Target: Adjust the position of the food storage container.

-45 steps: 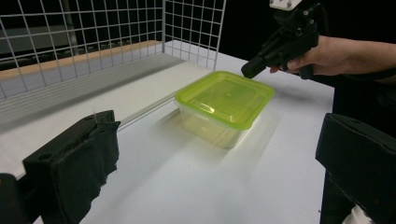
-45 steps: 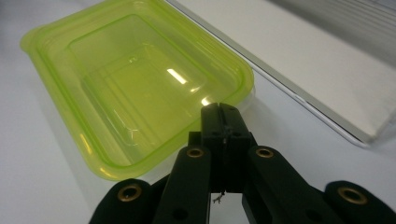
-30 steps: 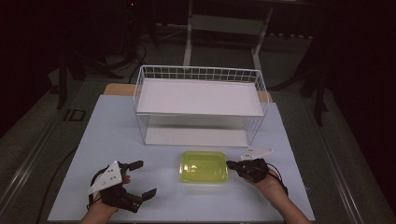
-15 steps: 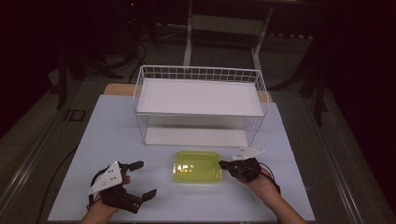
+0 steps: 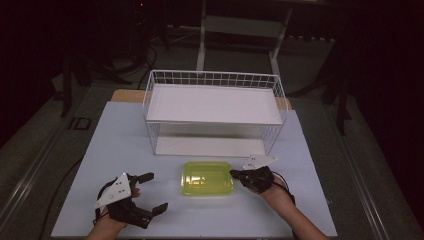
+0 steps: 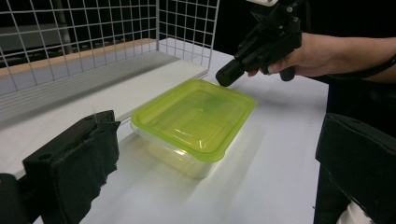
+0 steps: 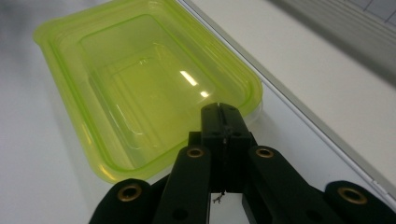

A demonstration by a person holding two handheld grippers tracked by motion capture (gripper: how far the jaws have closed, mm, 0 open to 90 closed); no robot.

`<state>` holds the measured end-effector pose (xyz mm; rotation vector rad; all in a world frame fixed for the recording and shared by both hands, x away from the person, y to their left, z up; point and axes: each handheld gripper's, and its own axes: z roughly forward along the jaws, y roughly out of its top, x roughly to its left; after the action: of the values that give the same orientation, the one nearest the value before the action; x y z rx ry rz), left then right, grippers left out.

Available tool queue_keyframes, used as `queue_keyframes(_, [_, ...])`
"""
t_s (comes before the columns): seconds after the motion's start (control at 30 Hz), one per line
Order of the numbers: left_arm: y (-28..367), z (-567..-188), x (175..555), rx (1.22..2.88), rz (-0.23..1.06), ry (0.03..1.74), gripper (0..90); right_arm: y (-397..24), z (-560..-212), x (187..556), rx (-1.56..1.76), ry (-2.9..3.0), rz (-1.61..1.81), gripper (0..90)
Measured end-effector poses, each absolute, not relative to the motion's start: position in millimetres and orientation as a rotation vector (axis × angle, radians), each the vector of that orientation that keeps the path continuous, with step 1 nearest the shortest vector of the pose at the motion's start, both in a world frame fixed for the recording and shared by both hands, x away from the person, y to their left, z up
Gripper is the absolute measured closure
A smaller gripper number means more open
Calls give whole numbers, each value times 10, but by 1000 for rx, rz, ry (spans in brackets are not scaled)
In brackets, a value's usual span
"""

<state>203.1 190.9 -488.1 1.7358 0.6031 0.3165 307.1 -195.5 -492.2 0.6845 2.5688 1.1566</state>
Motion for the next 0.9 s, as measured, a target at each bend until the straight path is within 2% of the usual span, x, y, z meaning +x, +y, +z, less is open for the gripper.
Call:
queue_keyframes(0.43, [1906, -4883, 2035, 1741, 324, 604, 0, -1928, -4915, 3122, 683, 2557, 1140, 900])
queue_keyframes(0.53, [1924, -4888, 2052, 1696, 327, 600, 0, -1929, -4895, 3096, 677, 2543, 1146, 885])
queue_keyframes(0.63, [1917, -4893, 2074, 1710, 340, 641, 0, -1949, -4851, 3035, 675, 2515, 1157, 779])
queue_keyframes(0.73, [1877, -4872, 2087, 1743, 353, 691, 1, -1969, -4793, 2985, 734, 2498, 1181, 558])
queue_keyframes(0.83, [1850, -4824, 2138, 1774, 304, 749, 0, -1995, -4735, 2950, 783, 2484, 1225, 360])
queue_keyframes(0.9, [1834, -4798, 2184, 1793, 290, 766, 0, -2002, -4710, 2931, 804, 2470, 1256, 186])
